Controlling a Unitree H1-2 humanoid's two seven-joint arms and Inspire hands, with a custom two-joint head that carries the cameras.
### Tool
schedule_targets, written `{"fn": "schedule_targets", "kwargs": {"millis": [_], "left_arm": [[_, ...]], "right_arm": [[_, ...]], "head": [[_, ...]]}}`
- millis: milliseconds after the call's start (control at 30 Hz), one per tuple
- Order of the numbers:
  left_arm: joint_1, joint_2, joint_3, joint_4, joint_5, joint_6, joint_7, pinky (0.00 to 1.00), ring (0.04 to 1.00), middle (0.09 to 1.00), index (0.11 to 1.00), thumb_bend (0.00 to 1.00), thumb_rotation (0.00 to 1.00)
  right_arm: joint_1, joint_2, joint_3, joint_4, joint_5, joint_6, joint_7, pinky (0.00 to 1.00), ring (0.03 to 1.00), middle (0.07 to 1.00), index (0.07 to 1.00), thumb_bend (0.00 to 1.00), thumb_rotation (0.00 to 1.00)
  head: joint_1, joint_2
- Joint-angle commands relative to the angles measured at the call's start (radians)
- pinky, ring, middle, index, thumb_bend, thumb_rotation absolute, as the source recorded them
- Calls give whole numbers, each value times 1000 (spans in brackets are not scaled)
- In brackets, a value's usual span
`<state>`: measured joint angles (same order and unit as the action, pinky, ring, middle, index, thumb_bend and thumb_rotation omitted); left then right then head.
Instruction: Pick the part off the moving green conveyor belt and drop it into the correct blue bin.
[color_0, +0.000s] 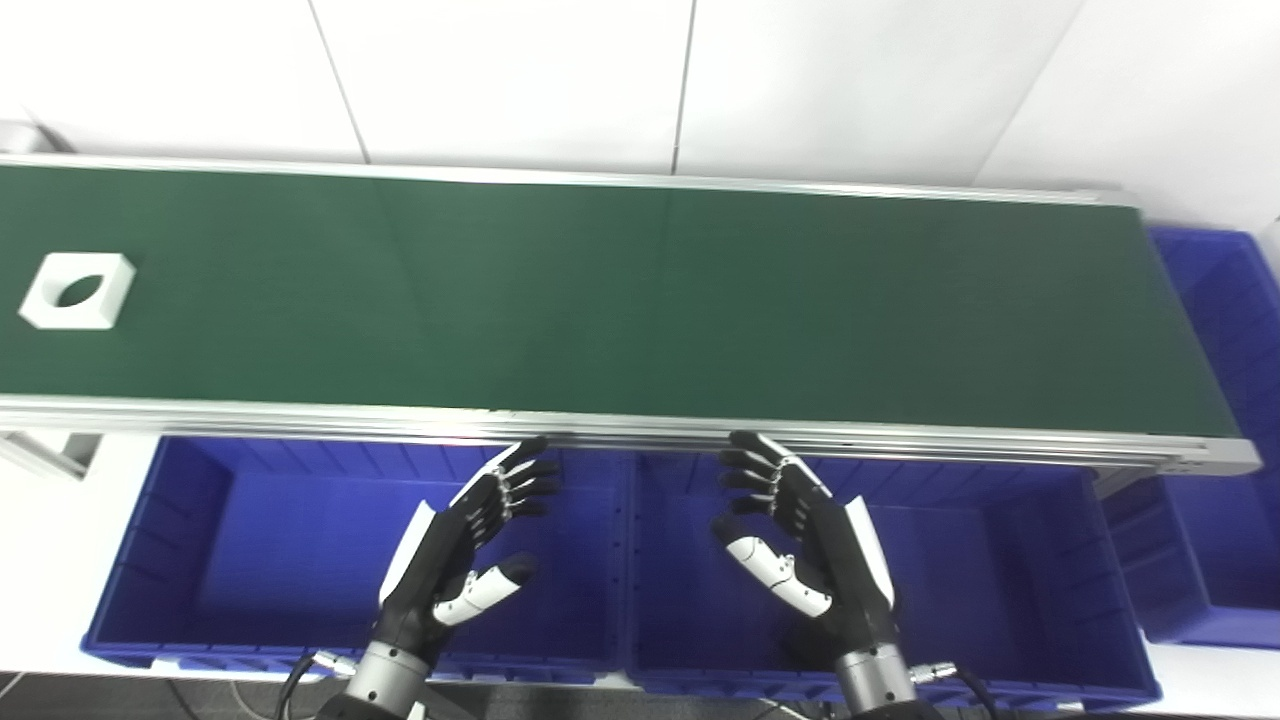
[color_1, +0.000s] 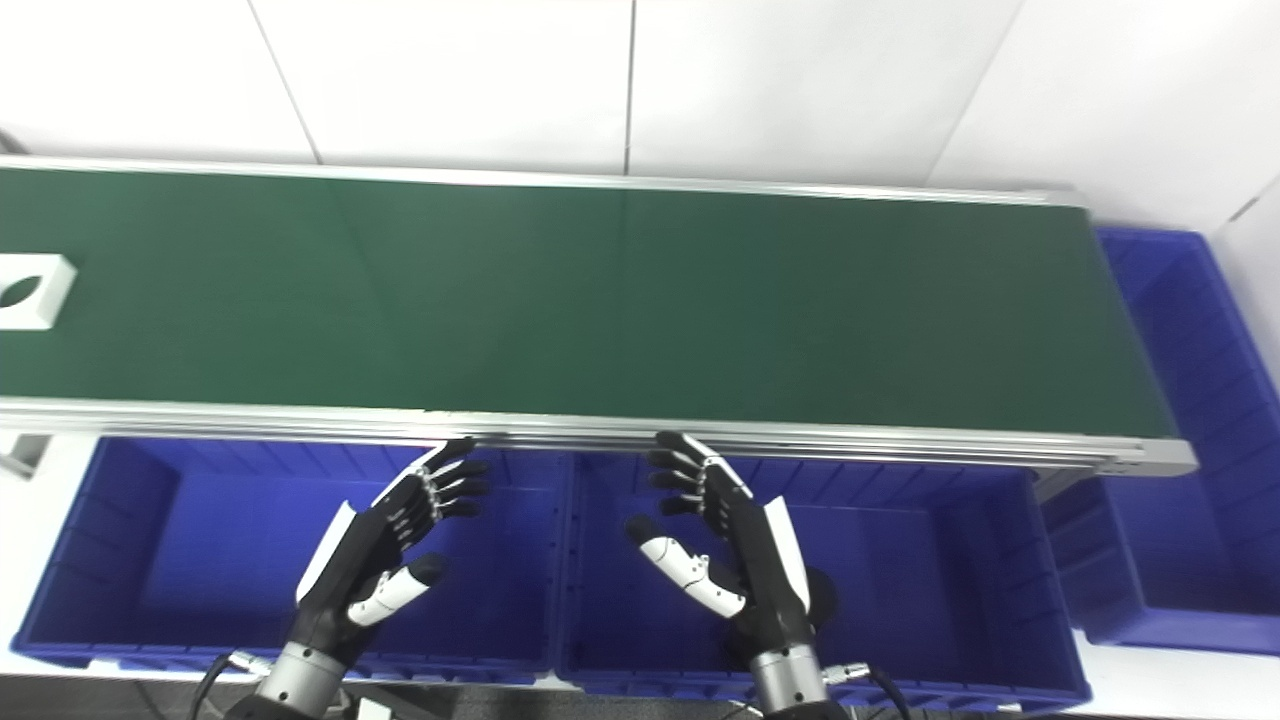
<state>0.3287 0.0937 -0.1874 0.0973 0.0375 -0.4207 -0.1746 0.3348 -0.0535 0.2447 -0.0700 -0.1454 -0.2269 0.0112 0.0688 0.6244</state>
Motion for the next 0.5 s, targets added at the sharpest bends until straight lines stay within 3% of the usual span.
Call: {"fn": "schedule_targets", "kwargs": {"millis": [0,167,467], "left_arm": [[-11,-1,-1,-7,8,-45,6,723,773,816,875,803,718],[-16,-4,-4,3,20,-46,11,719,769,809,864,803,690],[-27,-22,-6,26,32,-40,20,709,762,801,843,846,647]], "right_arm": [[-5,1,-4,-12,7,-67,7,642,741,784,829,517,519],[-8,-5,-8,-4,3,-82,6,632,740,783,833,499,547],[-26,-15,-22,43,17,-121,12,617,736,786,831,485,575]], "head": [[21,-9],[65,-28],[178,-97]]}}
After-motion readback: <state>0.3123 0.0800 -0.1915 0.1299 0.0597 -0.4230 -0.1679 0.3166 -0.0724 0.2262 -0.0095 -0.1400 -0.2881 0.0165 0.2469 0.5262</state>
